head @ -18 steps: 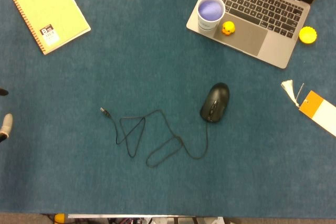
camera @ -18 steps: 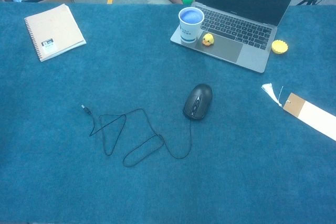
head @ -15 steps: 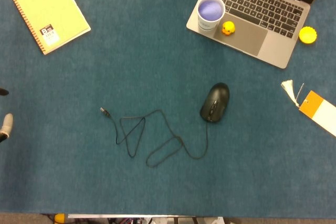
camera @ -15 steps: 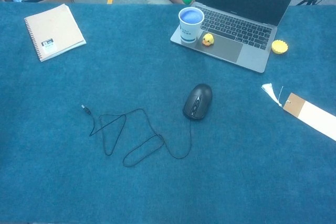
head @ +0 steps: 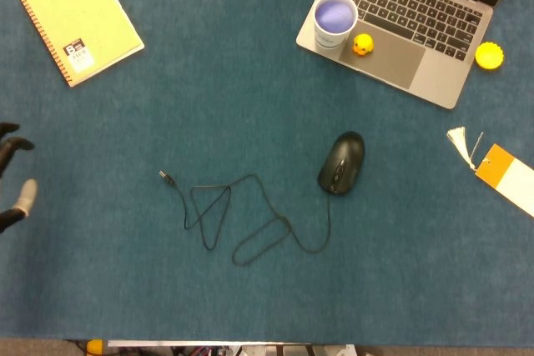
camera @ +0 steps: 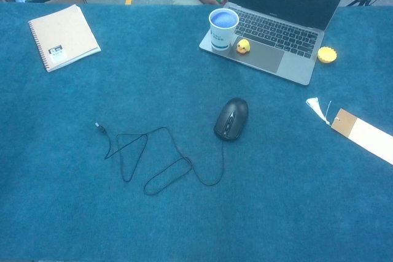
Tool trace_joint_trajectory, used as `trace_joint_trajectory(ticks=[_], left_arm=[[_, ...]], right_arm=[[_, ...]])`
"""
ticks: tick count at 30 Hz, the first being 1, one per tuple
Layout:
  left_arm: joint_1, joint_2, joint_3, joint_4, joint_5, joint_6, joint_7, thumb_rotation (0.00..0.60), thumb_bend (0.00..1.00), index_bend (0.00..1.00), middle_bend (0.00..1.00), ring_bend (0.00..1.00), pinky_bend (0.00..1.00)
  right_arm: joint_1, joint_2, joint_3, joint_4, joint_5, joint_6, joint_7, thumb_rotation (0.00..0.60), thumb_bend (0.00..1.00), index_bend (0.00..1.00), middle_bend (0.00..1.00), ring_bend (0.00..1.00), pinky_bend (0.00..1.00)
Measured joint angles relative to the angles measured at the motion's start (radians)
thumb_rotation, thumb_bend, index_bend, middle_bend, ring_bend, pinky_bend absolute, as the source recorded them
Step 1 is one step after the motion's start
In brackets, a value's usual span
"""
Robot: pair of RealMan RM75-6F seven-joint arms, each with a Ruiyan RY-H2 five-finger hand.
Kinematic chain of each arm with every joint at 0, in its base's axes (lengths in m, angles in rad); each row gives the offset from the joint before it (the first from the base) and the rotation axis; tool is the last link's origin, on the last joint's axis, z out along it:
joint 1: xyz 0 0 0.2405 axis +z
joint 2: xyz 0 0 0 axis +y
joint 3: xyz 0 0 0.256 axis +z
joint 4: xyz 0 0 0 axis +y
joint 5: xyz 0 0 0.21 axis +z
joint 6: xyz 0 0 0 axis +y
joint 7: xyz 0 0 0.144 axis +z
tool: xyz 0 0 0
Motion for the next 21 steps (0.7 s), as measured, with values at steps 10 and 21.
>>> trace_joint_trajectory(ticks=[10,21], left_arm=[[-0.143,0.021,0.010,-0.003,0.056,-0.213,-0.019,0.600,0.34,0.34,0.24,0.10,0.00],[-0.295,-0.065,0.035,0.075,0.146,-0.395,-0.014,0.600,0.34,0.36,0.26,0.10,0.00]], right_arm=[[0.010,0.022,0.012,-0.029,0.009,-0.005,-0.038,0.600,0.37,0.61,0.45,0.35,0.42],[0.003,0.028,0.012,-0.048,0.022,-0.002,-0.066,0.600,0.37,0.61,0.45,0.35,0.42]])
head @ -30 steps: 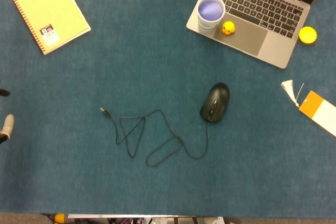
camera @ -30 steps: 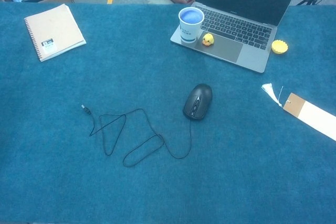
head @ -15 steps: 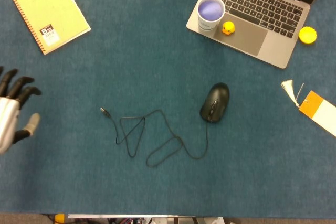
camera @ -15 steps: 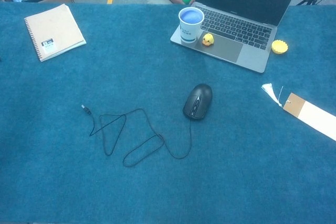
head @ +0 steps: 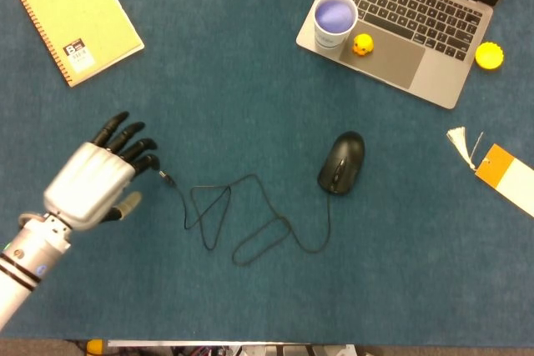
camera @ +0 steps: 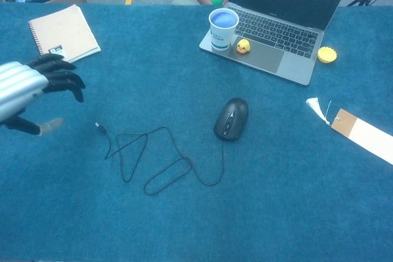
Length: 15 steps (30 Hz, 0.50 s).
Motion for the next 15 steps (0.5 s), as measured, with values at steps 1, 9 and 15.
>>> trace_joint_trajectory(ticks=[1,9,15], left_arm=[[-0.010,-0.012,0.004,0.015,0.006,-0.011,-0.005,0.600,0.34,0.37,0.26,0.11,0.00],[-0.061,-0.095,0.033,0.141,0.045,-0.049,-0.045,0.600,0.34,0.39,0.27,0.13,0.00],[-0.086,-0.152,0.055,0.248,0.090,-0.029,-0.106,0.600,0.34,0.39,0.28,0.13,0.00]], right_arm=[[-0.001,0.001,0.000,-0.002,0.000,0.001,-0.002,0.600,0.37,0.61,0.45,0.35,0.42],[-0.003,0.003,-0.003,-0.014,0.003,-0.001,-0.015,0.600,0.37,0.61,0.45,0.35,0.42],[-0.005,0.001,-0.004,-0.017,0.008,-0.005,-0.022,0.600,0.37,0.61,0.45,0.35,0.42]])
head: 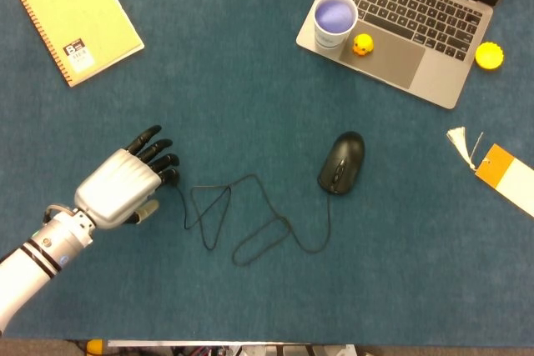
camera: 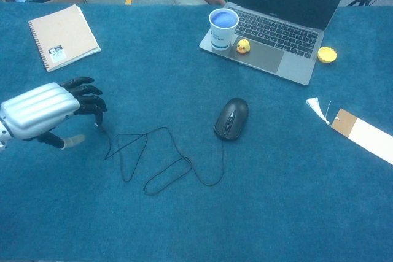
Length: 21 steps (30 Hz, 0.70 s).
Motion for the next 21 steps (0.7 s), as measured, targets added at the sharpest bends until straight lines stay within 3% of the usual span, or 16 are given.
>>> trace_joint_trajectory(ticks=[15,21], left_arm=[[-0.054,-0.133,0.014,0.174,0.009,0.018,-0.050,0.600,0.34,0.40,0.28,0.13,0.00],[-0.067,-0.183,0.019,0.261,0.008,0.036,-0.086,0.600,0.34,0.40,0.14,0.00,0.00]], right_arm=[[-0.001,0.000,0.000,-0.001,0.008,-0.005,-0.002,0.600,0.37,0.61,0.45,0.35,0.42],[-0.008,0.005,0.000,-0.005,0.013,0.001,-0.007,0.600,0.37,0.61,0.45,0.35,0.42]])
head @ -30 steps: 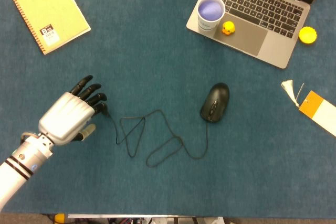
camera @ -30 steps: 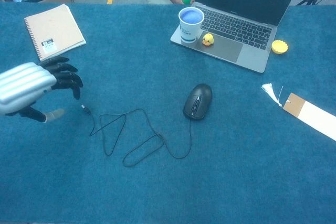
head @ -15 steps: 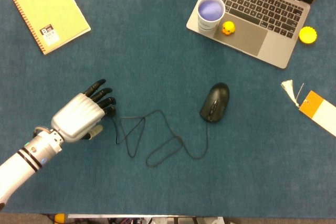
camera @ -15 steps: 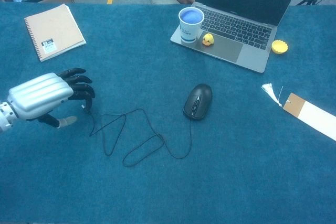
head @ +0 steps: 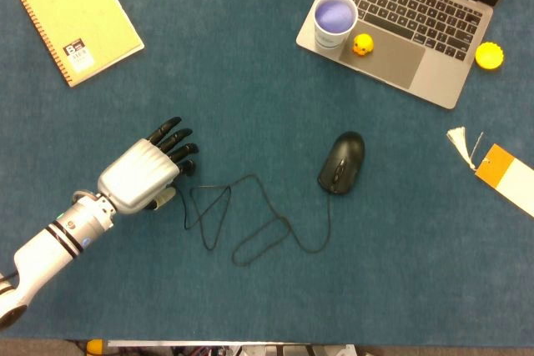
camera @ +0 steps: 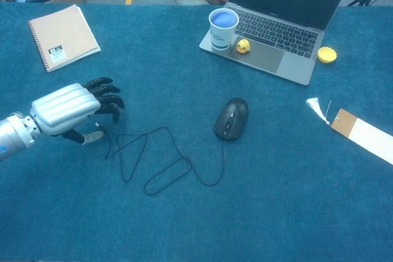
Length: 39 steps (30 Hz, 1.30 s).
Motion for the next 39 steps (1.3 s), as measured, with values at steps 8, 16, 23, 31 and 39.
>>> trace_joint_trajectory(ticks=[8,16,23,31,39], left_arm=[[-0.007,-0.025,0.015,0.058,-0.019,0.009,-0.032,0.600,0.34,0.40,0.11,0.00,0.00],[-0.017,-0.045,0.025,0.129,-0.032,0.023,-0.078,0.600,0.34,0.41,0.11,0.00,0.00],[-0.010,-0.040,0.047,0.133,-0.031,0.046,-0.089,0.600,0.34,0.42,0.11,0.00,0.00],[-0.012,-0.053,0.054,0.150,-0.041,0.045,-0.101,0.600,0.34,0.43,0.12,0.00,0.00],[-0.011,-0.071,0.060,0.178,-0.047,0.054,-0.127,0.600,0.34,0.49,0.15,0.00,0.00]], right_arm=[[0.000,0.002,0.000,-0.008,0.001,-0.002,-0.009,0.600,0.37,0.61,0.45,0.35,0.42],[-0.005,0.006,0.000,-0.018,0.004,0.003,-0.021,0.600,0.37,0.61,0.45,0.35,0.42],[-0.006,0.009,0.000,-0.025,0.003,0.004,-0.027,0.600,0.37,0.61,0.45,0.35,0.42],[-0.012,0.012,-0.001,-0.028,0.003,0.010,-0.028,0.600,0.37,0.61,0.45,0.35,0.42],[-0.017,0.018,-0.001,-0.035,0.003,0.017,-0.034,0.600,0.37,0.61,0.45,0.35,0.42]])
